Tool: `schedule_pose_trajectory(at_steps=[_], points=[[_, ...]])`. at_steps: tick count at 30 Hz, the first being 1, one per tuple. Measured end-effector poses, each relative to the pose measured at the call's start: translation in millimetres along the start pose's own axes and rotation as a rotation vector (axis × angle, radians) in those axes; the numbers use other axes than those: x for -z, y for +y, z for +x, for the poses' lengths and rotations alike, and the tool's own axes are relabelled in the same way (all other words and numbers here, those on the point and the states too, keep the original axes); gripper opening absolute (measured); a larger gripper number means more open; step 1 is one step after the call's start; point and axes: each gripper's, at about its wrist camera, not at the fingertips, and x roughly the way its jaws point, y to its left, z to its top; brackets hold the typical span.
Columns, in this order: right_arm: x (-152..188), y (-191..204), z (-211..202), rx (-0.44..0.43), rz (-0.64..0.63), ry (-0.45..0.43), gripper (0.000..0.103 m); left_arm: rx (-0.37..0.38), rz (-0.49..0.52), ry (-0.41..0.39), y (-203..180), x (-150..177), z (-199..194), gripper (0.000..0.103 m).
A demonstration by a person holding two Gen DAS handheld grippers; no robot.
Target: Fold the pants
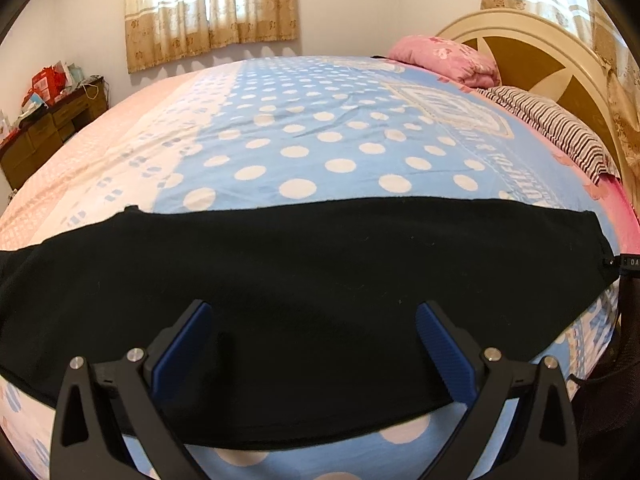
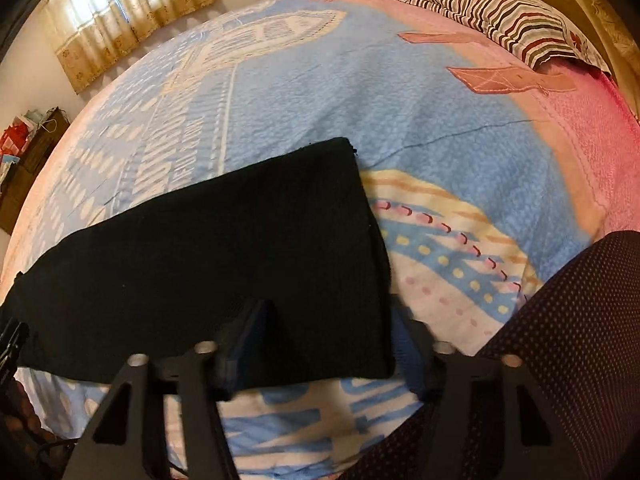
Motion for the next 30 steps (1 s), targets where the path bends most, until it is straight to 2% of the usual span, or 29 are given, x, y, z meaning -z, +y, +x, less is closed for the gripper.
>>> schedule_pose_trajectory(at_steps=[1, 2, 3, 5, 8, 12, 14, 16, 21, 24, 30], points=[[2, -1, -1, -0.001, 0.001, -0.004, 0.043, 0.001, 0.001, -0.001, 1, 0, -1, 0.103], [3, -1, -4, -0.004, 0.004, -0.011, 0.027, 0.001, 0.000, -0.005, 2, 1, -3, 0.103], [4, -3, -7, -0.020, 0.015, -0.015, 0.022, -0.002, -0.001, -0.012, 4, 0, -5, 0.103], [3, 1, -21, -0.041, 0.027, -0.046, 0.020, -0.014, -0.006, -0.029, 10, 0, -9, 0.103], [1, 26, -49, -0.070, -0.023, -0.105, 0.018, -0.045, -0.024, -0.049, 25, -2, -14, 0.103], [-2, 82, -83, -0.221, -0.106, -0.151, 0.011, -0.073, -0.080, -0.059, 51, -2, -18, 0.103], [-1, 124, -99, -0.318, -0.183, -0.160, 0.011, -0.086, -0.114, -0.066, 63, -3, -20, 0.103], [5, 167, -103, -0.379, -0.260, -0.159, 0.011, -0.096, -0.137, -0.069, 72, -4, -20, 0.103], [25, 261, -77, -0.519, -0.383, -0.096, 0.011, -0.131, -0.168, -0.076, 93, 0, -23, 0.103], [41, 302, -52, -0.577, -0.423, -0.046, 0.010, -0.147, -0.186, -0.074, 106, 3, -25, 0.103], [80, 361, -10, -0.632, -0.489, 0.023, 0.007, -0.190, -0.227, -0.067, 134, 10, -27, 0.103]])
